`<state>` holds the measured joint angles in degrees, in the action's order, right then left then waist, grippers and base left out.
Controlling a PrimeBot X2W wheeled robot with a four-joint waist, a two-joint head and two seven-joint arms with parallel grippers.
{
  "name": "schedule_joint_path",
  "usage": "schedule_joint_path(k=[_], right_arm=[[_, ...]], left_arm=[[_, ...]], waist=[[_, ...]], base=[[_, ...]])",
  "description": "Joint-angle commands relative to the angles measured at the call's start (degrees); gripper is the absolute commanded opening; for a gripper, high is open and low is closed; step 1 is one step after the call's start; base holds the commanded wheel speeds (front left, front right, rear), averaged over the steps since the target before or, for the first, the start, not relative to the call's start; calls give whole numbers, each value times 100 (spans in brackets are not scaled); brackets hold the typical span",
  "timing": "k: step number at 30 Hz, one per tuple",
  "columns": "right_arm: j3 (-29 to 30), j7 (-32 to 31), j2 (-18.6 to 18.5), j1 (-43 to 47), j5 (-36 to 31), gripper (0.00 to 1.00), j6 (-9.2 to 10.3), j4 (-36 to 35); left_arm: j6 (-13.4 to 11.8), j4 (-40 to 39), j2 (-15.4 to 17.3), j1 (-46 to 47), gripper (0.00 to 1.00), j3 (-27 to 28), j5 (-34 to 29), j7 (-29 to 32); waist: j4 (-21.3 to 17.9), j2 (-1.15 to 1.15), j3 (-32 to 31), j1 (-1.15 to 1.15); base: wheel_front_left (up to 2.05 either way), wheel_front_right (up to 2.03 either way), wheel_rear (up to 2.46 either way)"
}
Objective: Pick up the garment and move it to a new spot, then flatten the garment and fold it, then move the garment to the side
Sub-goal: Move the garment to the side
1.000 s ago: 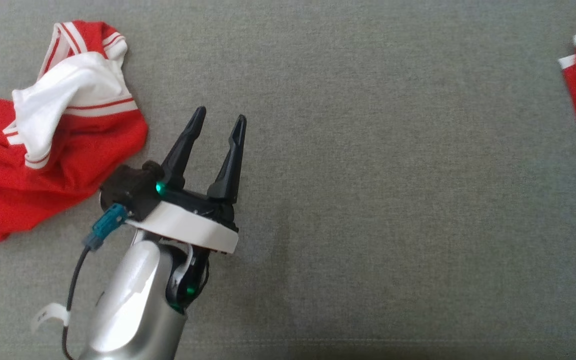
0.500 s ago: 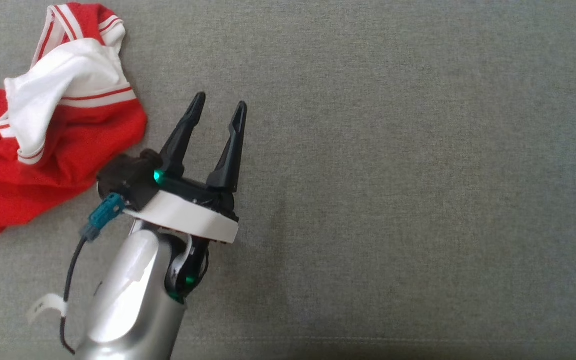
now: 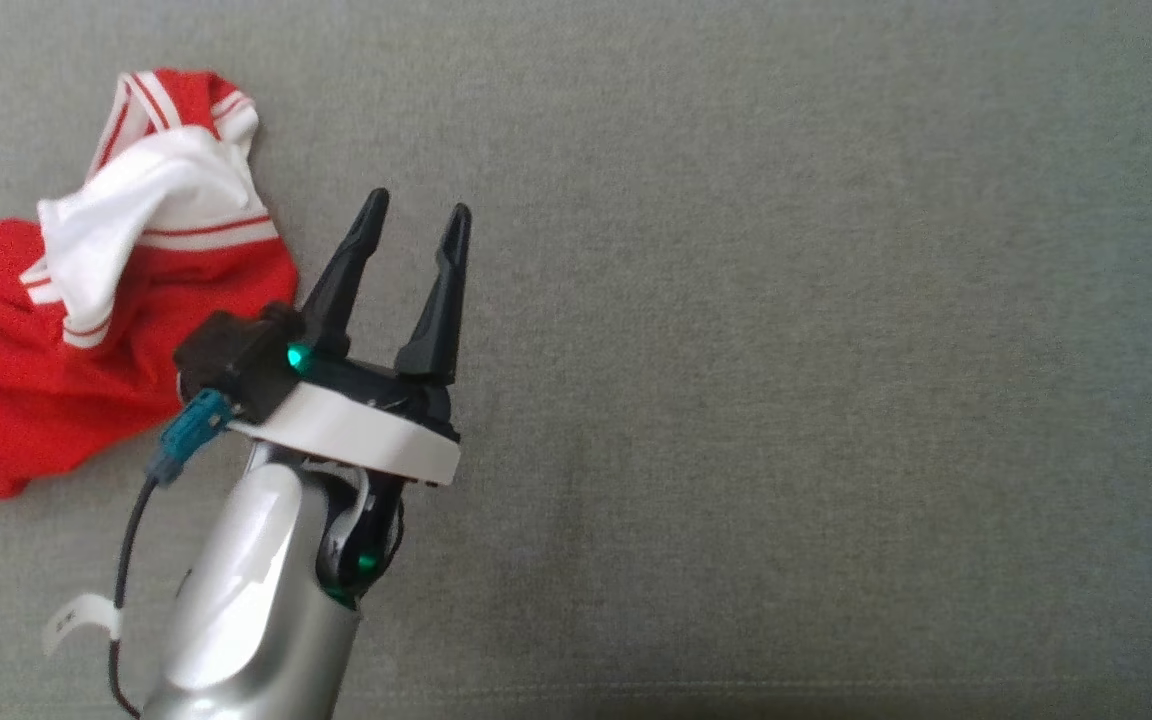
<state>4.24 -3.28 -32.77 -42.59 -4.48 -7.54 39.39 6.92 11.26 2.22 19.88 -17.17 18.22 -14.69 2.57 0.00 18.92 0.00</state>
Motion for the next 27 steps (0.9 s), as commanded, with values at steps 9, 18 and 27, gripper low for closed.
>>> schedule_joint_path(k=[9,18,27], right_arm=[[-136,466,1064,633,433,100,5,-1247],[-392,1060,2107,1705,871,100,5,-2106],[-542,1611,2857,2715,815,100,5,-2098]], left_arm=[[-16,-318,65,-279,100,528,-48,-31],[-18,-424,65,-754,100,841,-57,-31],[-13,-461,65,-1308,100,955,-73,-31]], waist=[[-126,0,-780,0],[-186,0,-1319,0],[-244,0,-1724,0]], base=[[0,0,0],[0,0,0],[0,0,0]])
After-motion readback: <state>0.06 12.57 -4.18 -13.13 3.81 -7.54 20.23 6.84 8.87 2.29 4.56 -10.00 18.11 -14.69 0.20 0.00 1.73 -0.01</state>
